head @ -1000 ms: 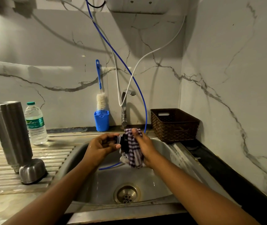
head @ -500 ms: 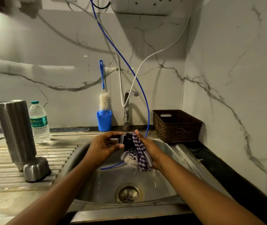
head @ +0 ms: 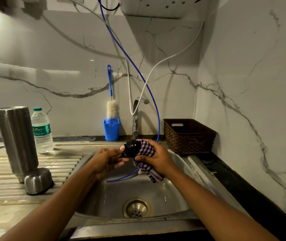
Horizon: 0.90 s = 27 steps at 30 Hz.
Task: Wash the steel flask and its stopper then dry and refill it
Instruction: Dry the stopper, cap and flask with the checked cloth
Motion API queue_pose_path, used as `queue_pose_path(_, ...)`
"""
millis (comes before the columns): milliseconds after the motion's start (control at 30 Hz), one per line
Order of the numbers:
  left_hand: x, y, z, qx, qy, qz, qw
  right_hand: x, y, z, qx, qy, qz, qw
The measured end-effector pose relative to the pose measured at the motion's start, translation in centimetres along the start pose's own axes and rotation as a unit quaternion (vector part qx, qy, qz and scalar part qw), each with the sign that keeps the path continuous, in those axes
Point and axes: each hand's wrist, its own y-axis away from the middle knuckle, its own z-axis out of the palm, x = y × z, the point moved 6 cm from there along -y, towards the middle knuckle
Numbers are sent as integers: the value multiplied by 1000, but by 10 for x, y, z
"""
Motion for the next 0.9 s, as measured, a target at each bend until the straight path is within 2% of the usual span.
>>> queue_pose_path(233, -1, -2, 1, -1, 42, -6, 999, 5, -1, -7, 31, -16, -8, 999)
queue_pose_path(300, 0, -1, 0, 13, 21, 20, 999, 6, 0, -9, 46, -57, 10, 997)
queue_pose_path(433, -2, -3, -8, 66, -32, 71, 995, 17, -2, -23, 143, -180, 85, 969)
queue_pose_path(500, -3, -2, -6, 77, -68, 101, 990, 19, -2, -19, 127, -204, 110, 964)
queue_pose_path(600, -2, 4, 7, 64, -182, 176, 965, 16, 3, 5, 55, -242, 137, 959)
queue_pose_path(667, 1, 5, 11, 60, -221, 200, 953, 15, 3, 9, 51, -252, 132, 957)
queue_pose_path(800, 2, 2, 11, 15, -182, 133, 974, 12, 1, -2, 49, -211, 104, 971)
queue_pose_path(900, -8, 0, 15, -26, -254, 67, 965, 13, 4, 3, 32, -174, 96, 980)
